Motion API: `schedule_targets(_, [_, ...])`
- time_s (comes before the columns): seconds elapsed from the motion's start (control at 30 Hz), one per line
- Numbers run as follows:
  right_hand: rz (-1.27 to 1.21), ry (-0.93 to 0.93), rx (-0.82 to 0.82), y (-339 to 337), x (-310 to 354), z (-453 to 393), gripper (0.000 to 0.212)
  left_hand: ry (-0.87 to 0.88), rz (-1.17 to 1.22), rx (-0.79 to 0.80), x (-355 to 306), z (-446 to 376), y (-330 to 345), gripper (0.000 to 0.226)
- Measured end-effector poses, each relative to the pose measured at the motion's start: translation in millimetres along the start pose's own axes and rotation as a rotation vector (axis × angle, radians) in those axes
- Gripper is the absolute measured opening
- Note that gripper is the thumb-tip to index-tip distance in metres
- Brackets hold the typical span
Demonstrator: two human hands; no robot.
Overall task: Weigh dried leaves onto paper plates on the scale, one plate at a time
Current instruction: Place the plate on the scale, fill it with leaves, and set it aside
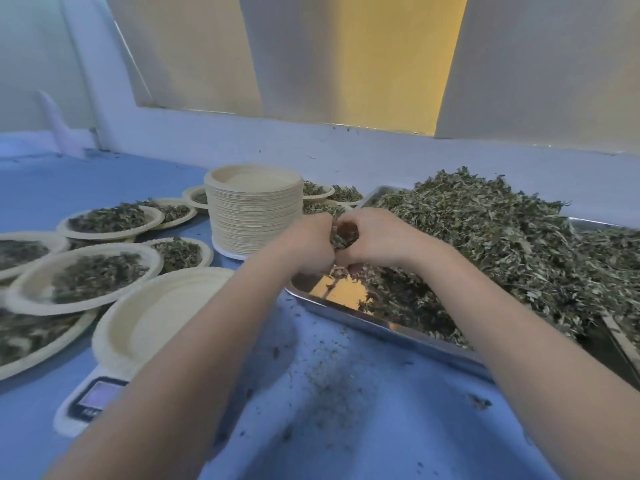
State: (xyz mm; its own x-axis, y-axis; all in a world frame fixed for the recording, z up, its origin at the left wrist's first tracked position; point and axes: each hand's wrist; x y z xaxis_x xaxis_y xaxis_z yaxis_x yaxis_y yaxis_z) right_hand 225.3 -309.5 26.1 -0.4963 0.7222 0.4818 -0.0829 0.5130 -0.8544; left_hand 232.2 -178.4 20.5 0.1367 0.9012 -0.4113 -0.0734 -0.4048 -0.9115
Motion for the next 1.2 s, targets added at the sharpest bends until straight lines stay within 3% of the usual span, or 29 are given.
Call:
schedule_targets(0.13, [-0.048,-0.125,-0.001,17,52,-19,0.019,-0.055,0.025,-0.100,44,30,-34,0.046])
schedule_targets(0.2, [-0.118,-0.157,0.028,31,75,-31,0.028,-0.110,0.040,-0.128,69,45,-46,0.045])
schedule_targets(0.37, [-0.097,-0.187,0.140,60,104,-48,0.028,-0.162,0.195,-0.037,118,73,-60,0.048])
schedule_targets(0.43, [0.014,-0.146,0.221,61,103,-47,0.037,-0.150,0.232,-0.011,129,82,-64,0.058])
schedule_targets(0.53, [0.092,-0.106,0.334,55,101,-42,0.059,-0.156,0.077,-0.133,146,90,-70,0.071])
schedule_targets(0.63, [-0.001,-0.113,0.253,52,101,-40,0.060,-0.161,0.055,-0.270,160,89,-67,0.052])
schedule_targets(0.77, [-0.049,-0.137,0.173,61,101,-44,0.050,-0.175,0.107,-0.335,167,81,-47,0.031])
schedule_targets(0.87, [-0.028,-0.164,0.133,73,97,-47,0.044,-0.170,0.213,-0.413,175,76,-31,0.026])
schedule_targets(1.1, [-0.054,-0.202,0.047,79,92,-49,0.027,-0.196,0.631,-0.768,191,82,-6,0.021])
schedule_targets(1.2, [-0.066,-0.208,0.039,77,92,-48,0.024,-0.237,0.755,-0.828,197,85,-2,0.021])
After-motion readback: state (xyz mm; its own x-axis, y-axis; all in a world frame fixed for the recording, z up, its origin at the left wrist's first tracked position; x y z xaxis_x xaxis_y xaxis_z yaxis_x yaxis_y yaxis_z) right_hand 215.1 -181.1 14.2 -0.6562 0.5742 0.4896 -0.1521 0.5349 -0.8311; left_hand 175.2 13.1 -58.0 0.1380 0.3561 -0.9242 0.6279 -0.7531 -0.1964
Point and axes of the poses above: each hand's wrist, its own z-axis away from the middle knuckle, its own y-axis out of the palm, x = y × z, and after that the axes turned 14 degrees about -y, right-handed
